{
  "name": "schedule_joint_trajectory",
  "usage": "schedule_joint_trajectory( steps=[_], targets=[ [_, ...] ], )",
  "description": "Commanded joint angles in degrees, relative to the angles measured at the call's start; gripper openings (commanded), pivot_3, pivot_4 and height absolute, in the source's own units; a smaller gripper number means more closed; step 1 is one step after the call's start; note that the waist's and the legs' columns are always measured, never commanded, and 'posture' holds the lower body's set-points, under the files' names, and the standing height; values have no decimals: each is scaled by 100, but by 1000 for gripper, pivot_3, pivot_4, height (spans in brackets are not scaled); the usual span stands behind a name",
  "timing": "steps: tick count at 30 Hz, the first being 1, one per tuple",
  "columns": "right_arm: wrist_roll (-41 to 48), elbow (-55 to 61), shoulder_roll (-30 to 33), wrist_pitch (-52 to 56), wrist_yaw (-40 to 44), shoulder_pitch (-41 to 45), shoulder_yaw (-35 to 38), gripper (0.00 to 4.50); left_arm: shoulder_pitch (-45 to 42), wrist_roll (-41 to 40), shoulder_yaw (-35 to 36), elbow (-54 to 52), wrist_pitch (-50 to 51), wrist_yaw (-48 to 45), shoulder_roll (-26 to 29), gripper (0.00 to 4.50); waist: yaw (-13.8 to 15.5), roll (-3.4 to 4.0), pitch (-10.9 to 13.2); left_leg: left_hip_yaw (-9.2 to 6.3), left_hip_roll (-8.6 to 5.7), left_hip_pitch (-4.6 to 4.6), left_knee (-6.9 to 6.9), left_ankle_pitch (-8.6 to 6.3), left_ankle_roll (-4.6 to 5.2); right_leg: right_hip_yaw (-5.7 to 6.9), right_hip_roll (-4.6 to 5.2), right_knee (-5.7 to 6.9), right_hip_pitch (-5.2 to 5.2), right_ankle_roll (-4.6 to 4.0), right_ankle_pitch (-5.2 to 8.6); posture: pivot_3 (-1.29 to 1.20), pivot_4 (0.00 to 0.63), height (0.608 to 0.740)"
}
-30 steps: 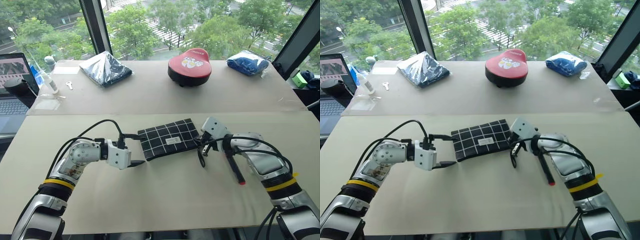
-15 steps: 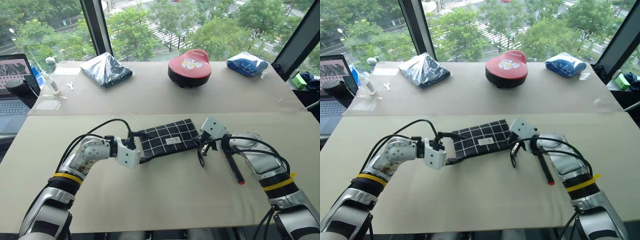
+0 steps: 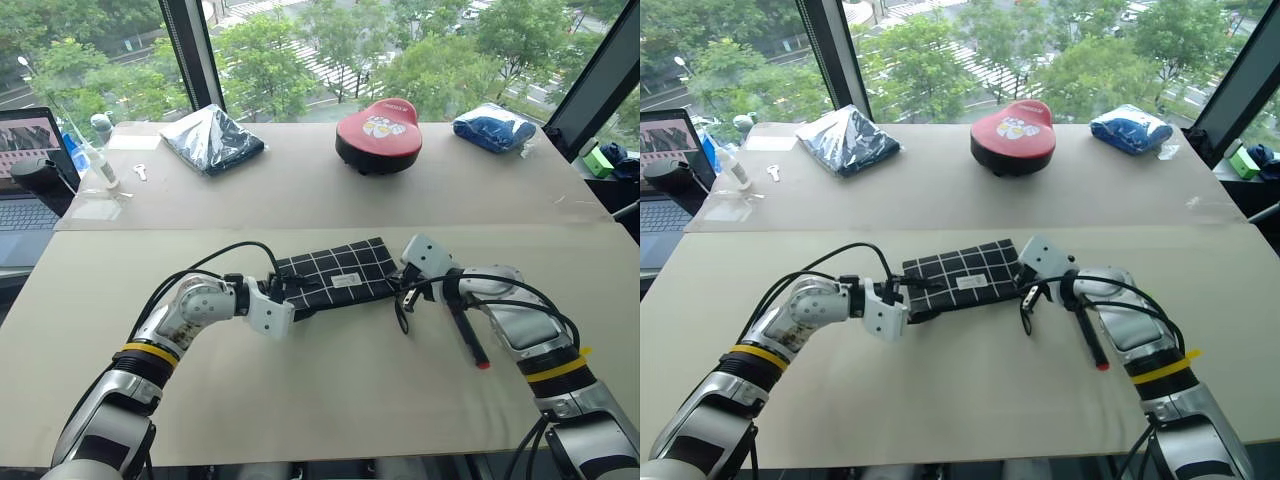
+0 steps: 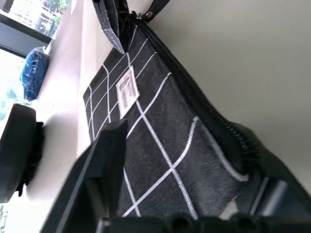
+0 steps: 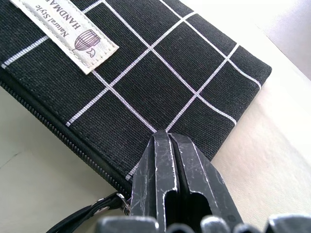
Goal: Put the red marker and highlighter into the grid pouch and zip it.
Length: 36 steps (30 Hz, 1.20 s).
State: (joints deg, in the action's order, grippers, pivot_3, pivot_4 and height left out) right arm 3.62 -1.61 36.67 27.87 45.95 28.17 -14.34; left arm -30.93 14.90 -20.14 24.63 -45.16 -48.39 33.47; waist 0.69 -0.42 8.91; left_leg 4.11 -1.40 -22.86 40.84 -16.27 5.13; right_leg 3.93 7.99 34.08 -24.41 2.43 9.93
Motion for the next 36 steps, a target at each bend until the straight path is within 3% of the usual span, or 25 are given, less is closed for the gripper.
schedule_joint_trajectory(
  steps=[1, 6, 10, 12, 18, 22, 26, 32, 36],
  targets=[
    [34, 55, -6, 94, 59, -105, 116, 0, -80, -191, -9, -115, 66, -22, -50, 14, 1, 0, 0, 0, 0, 1, 0, 0, 0, 0, 1, 0, 1, 0, 0, 0, 150, 740],
    [27, -93, -167, 63, -167, -32, 270, 0, 15, -217, 21, -241, 341, 39, -118, 14, 1, 0, 0, -1, -1, 0, 0, 0, 0, 0, 1, 0, 1, 0, 0, 0, 150, 740],
    [449, -447, -764, 340, -802, 303, 1099, 1088, 170, -277, -3, -345, 422, -12, -77, 0, -13, 0, 0, 0, 0, 0, 0, 1, -1, -1, 0, 1, -1, 0, 0, 0, 150, 740],
    [476, -392, -820, 506, -918, 349, 1240, 1811, 243, -312, 28, -393, 525, 12, -85, 0, -10, 1, 0, 0, 0, -1, -2, 2, -3, -1, 0, 3, -5, 0, -1, 0, 150, 740],
    [1946, 420, -655, 2075, -619, 350, 2463, 3923, 668, -1051, 492, -881, 1729, 256, -481, 0, -6, 3, -1, -3, 0, -13, -4, 1, -2, 0, 0, 4, -9, 1, -1, 0, 150, 740],
    [2676, 1208, -26, 2647, -152, -13, 2990, 3923, 949, -1696, 887, -1343, 2784, 460, -843, 0, 9, 4, 0, -7, 0, -30, -2, -3, 6, 4, 1, 3, -16, 6, -4, 0, 150, 740],
    [2593, 1685, 292, 2670, -208, -460, 2628, 3923, 1097, -1941, 1053, -1617, 3294, 501, -991, 0, -19, 2, -1, -12, 3, -30, -2, -4, 6, 7, -4, 0, -16, 7, -4, 0, 150, 740],
    [1908, 1291, -171, 2112, -794, -490, 1653, 3923, 1165, -1993, 1070, -1831, 3531, 498, -1065, 0, -50, 2, 0, -9, 2, -15, -2, -3, 4, -5, -3, 0, -16, 6, -4, 0, 150, 740],
    [1578, 756, -460, 1812, -1020, -201, 1374, 3923, 1191, -1986, 1077, -1893, 3571, 511, -1076, 0, -22, 2, 0, -9, -1, -14, 2, 0, 0, -6, -3, 1, -14, 3, -6, 0, 150, 740]
  ],
)
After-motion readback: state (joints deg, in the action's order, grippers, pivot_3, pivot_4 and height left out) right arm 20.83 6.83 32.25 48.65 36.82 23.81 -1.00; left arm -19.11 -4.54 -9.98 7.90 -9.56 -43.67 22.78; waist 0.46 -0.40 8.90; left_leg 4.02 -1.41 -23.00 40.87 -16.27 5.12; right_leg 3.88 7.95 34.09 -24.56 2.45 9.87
